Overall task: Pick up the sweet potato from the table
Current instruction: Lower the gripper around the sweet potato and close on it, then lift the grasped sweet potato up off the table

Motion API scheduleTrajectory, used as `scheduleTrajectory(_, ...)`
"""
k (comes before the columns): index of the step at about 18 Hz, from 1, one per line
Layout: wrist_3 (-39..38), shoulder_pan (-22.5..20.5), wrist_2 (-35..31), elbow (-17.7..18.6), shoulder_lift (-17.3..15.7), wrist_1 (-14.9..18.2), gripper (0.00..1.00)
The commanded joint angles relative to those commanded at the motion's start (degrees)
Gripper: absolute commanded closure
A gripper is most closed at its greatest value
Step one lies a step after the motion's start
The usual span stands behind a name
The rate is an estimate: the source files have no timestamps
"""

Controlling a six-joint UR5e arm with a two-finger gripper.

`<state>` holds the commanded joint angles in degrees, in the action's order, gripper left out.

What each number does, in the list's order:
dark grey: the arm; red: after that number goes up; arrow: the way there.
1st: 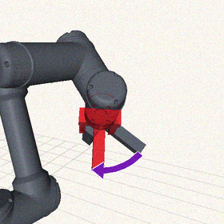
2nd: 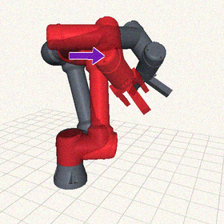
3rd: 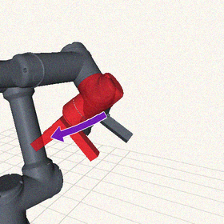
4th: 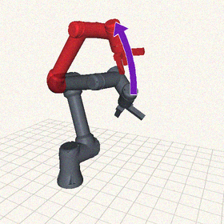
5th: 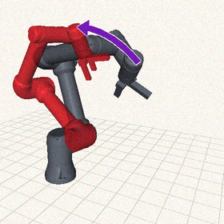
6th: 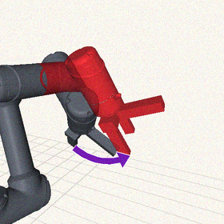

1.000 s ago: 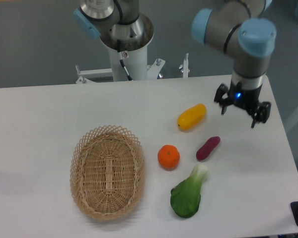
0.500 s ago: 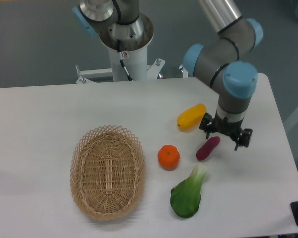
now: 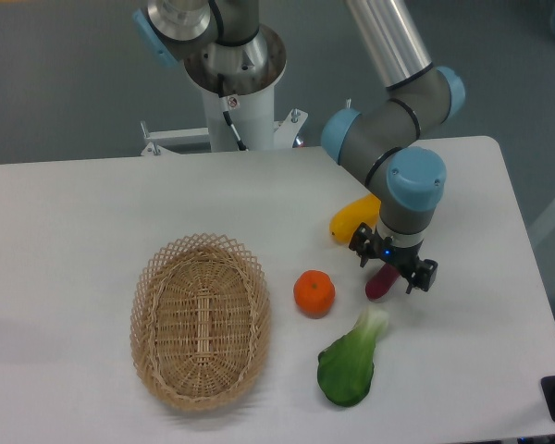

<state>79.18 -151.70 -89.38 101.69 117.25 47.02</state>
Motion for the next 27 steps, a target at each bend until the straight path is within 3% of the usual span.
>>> scheduleTrajectory(8,0.5,0.0,0.0,0.4,0.4,-0.4,0.01)
scheduleTrajectory(14,0.8,-0.1,0.0,0.4,0.6,-0.5,0.41)
scheduleTrajectory(21,0.8,-0.1,0.0,0.4,0.6,-0.6,0.64)
scheduleTrajectory(27,1.1,-0.3,0.1,-0.5,-1.0,-0.5,0.67)
